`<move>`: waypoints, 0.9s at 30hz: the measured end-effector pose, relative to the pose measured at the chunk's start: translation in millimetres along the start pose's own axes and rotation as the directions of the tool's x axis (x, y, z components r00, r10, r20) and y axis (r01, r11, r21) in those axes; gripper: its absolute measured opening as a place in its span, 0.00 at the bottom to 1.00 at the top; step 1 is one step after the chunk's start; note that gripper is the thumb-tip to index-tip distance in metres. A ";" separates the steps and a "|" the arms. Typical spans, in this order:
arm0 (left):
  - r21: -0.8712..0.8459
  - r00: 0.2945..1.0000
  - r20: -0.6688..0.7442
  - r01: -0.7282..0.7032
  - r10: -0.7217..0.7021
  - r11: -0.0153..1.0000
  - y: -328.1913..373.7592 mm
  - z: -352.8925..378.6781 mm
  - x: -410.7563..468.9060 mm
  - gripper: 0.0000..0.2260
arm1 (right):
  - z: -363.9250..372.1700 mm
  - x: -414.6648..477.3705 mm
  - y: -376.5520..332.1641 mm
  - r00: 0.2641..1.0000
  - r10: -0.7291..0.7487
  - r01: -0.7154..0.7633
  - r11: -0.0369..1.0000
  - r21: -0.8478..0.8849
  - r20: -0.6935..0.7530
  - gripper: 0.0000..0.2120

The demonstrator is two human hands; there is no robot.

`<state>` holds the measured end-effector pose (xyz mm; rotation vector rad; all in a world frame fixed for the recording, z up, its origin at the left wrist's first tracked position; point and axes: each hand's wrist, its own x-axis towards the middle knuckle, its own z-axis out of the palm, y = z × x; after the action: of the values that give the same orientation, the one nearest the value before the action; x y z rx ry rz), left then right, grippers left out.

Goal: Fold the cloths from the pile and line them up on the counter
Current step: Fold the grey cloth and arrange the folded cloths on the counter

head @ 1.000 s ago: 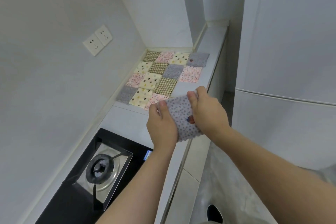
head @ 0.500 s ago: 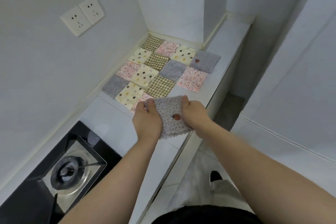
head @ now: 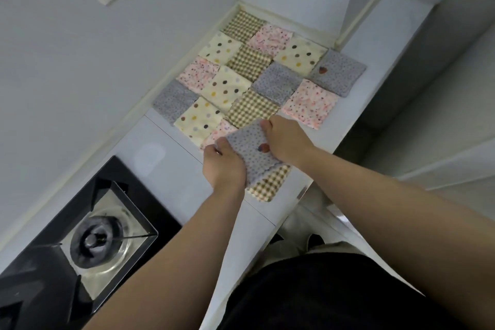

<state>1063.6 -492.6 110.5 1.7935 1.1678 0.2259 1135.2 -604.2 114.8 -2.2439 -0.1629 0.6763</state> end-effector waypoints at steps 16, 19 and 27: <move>-0.114 0.901 0.405 0.215 -0.152 0.970 55.0 82.0 89.5 0.15 | -53.9 165.3 13.0 0.998 -0.064 0.065 0.963 -0.260 0.013 0.17; -0.038 0.921 0.367 0.159 -0.134 0.987 67.8 112.6 103.8 0.18 | -67.1 194.1 22.2 0.994 -0.089 0.063 0.946 -0.317 -0.068 0.16; 0.114 0.934 0.323 0.121 -0.152 0.986 83.8 157.2 137.4 0.16 | -77.0 240.8 42.5 0.982 -0.133 0.049 0.868 -0.494 -0.136 0.16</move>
<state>1280.0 -487.7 48.9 1.7381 1.0674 -0.2092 1376.0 -606.9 26.8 -2.7459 -0.3929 0.4216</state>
